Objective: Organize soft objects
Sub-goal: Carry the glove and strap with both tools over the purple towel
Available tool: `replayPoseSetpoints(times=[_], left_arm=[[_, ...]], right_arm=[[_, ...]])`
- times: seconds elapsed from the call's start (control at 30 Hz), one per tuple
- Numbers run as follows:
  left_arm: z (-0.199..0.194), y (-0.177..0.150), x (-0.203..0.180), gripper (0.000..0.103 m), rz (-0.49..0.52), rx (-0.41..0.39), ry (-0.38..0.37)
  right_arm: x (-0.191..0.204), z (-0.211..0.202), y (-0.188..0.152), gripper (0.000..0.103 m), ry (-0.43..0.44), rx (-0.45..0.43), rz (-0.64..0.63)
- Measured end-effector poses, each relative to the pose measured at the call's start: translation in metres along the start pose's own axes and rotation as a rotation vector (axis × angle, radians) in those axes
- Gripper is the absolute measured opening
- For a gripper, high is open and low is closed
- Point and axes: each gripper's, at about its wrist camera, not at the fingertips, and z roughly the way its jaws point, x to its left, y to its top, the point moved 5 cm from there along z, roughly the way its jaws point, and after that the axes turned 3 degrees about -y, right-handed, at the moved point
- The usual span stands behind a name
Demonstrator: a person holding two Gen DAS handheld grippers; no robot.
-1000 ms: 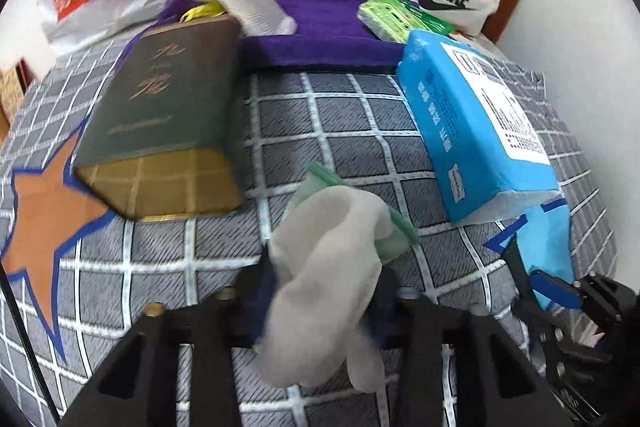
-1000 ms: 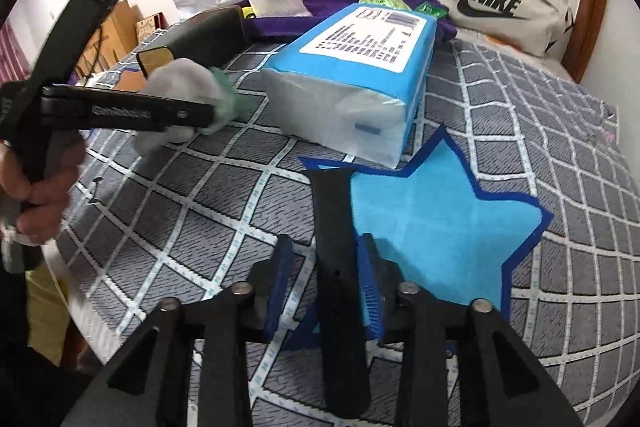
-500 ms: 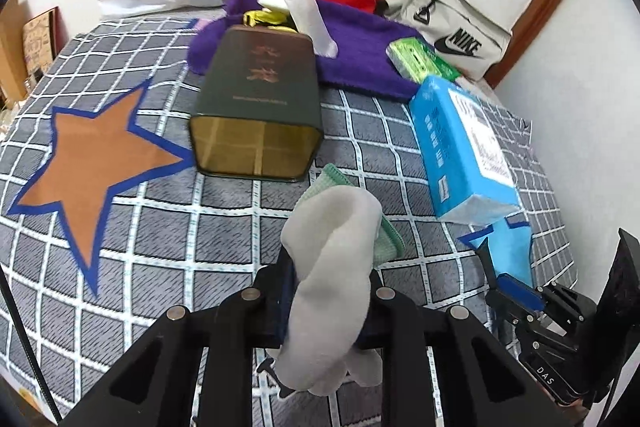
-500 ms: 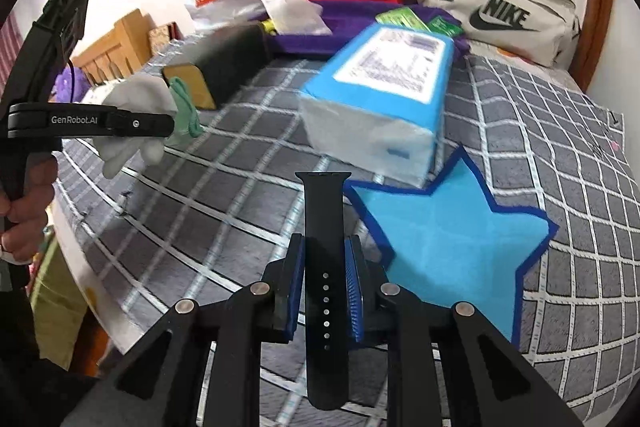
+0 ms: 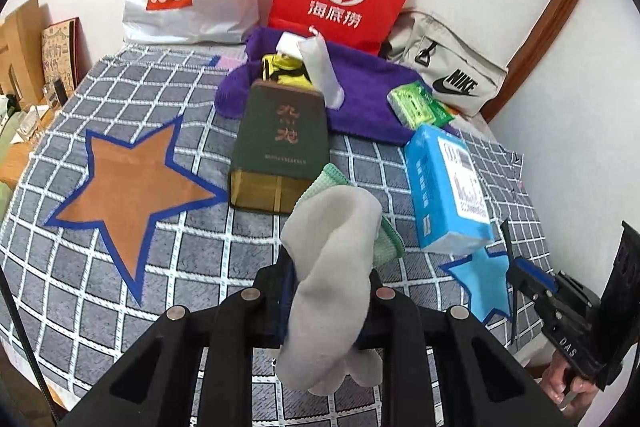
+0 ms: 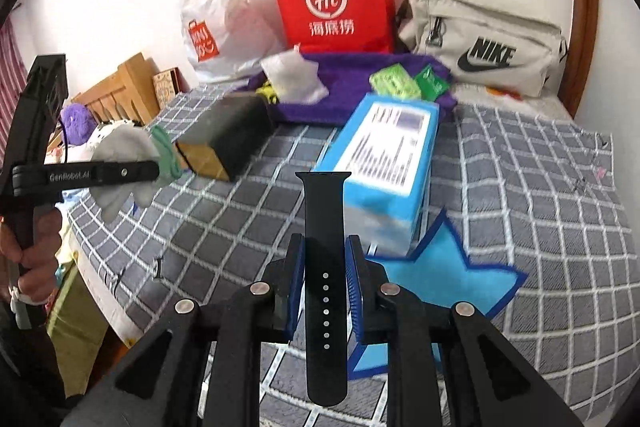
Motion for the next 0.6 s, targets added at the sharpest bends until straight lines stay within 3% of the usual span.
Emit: replayPoseSetpoints(times=[0.6], left_arm=[[-0.009, 0.059, -0.003, 0.021, 0.016, -0.047, -0.034]], right_arm=[[-0.011, 0.004, 0.081, 0.020, -0.033, -0.068, 0.008]])
